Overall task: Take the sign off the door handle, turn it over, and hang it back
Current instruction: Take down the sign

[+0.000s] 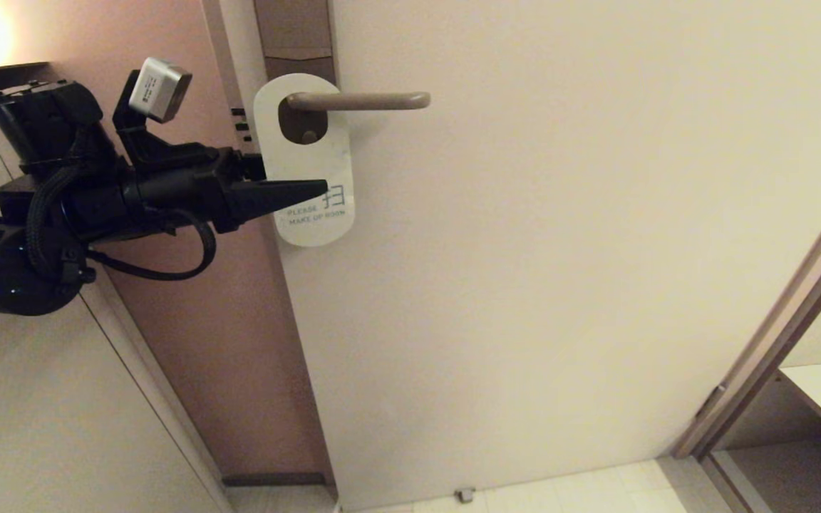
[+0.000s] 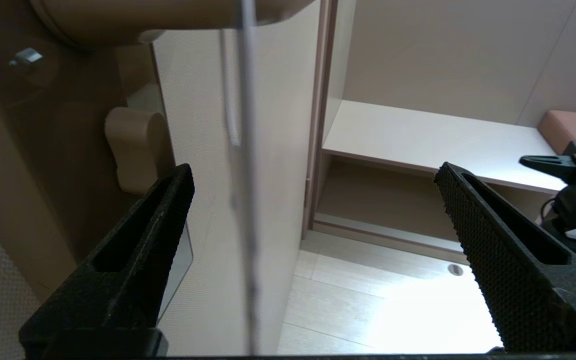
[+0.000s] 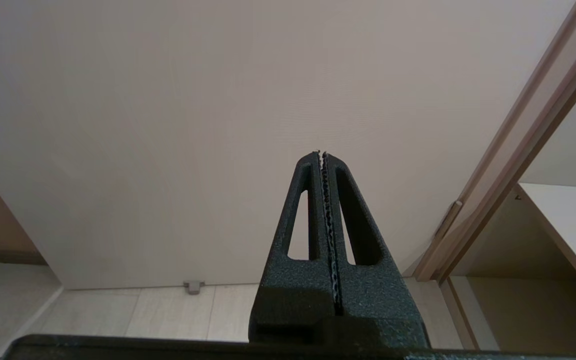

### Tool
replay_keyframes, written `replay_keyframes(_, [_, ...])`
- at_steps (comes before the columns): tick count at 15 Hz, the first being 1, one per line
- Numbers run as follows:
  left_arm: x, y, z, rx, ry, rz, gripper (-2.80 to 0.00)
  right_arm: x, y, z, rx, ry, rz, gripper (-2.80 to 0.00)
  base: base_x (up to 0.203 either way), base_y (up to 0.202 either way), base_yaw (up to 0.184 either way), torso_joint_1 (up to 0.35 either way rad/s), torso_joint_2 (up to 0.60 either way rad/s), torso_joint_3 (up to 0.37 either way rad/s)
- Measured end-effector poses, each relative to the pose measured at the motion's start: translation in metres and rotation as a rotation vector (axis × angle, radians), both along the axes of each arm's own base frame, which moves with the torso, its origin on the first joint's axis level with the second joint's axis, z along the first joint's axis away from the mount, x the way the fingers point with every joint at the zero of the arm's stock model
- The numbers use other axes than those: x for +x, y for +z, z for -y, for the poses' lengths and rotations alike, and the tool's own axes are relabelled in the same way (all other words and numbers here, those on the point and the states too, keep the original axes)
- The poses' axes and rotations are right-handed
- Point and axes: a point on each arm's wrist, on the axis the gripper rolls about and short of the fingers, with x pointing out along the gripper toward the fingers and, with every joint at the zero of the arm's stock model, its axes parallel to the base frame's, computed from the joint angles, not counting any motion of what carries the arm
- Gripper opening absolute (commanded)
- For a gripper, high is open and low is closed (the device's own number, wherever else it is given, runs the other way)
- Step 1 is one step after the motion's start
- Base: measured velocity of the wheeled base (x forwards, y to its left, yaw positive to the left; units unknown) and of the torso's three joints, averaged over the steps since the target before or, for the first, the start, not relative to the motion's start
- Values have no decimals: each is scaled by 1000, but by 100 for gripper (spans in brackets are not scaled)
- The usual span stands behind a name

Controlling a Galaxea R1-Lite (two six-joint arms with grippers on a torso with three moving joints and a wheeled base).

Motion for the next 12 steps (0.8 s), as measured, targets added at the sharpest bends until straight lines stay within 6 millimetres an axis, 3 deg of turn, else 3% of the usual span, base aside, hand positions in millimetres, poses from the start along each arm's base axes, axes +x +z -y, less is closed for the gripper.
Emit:
replay_keyframes(2, [2,-2,0,0,1,1,0,0,0,0,0,-1,0,-280,0,0,0,0,0,0])
replay_keyframes(3, [2,-3,0,2,0,0,-280,0,0,0,0,-1,0,-280,0,0,0,0,0,0])
replay_keyframes(12, [4,-3,-10,-1,35,-8,-280,0,0,0,0,0,0,-280,0,0,0,0,0,0])
